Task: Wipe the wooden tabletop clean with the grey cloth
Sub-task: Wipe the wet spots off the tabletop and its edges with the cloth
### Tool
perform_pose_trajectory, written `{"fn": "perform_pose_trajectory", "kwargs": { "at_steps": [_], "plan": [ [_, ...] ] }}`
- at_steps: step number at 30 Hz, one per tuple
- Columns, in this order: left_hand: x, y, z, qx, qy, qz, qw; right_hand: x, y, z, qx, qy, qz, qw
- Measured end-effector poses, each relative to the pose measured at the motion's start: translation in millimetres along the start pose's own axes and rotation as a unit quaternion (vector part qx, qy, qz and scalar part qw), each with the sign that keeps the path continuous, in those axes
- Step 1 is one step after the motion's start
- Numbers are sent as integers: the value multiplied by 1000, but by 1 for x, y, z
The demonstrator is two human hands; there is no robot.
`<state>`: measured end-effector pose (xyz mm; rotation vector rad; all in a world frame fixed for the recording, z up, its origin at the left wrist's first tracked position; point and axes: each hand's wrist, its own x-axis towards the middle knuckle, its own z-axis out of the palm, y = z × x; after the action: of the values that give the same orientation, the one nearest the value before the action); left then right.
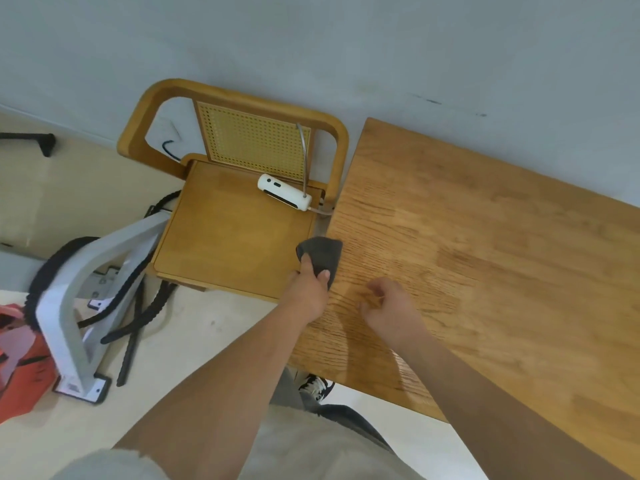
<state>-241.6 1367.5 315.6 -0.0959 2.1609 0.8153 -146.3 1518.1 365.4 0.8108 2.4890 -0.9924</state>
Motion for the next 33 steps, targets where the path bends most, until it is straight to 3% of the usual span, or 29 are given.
{"fn": "perform_pose_trajectory", "kwargs": {
  "at_steps": [8,20,24,27,33],
  "plan": [
    [-58,-69,9,71,7,27,997,43,-30,-8,34,-22,12,999],
    [101,82,-44,52,-75,53,994,139,-72,-54,-56,31,57,996],
    [80,59,-34,36,-17,121,992,173,-93,-75,-112,11,73,991],
    [53,28,-26,132,46,194,971,196,-106,-87,-193,-2,76,978],
    [86,41,-45,232,14,317,919,220,-110,-88,-306,-8,96,947]
  ]
}}
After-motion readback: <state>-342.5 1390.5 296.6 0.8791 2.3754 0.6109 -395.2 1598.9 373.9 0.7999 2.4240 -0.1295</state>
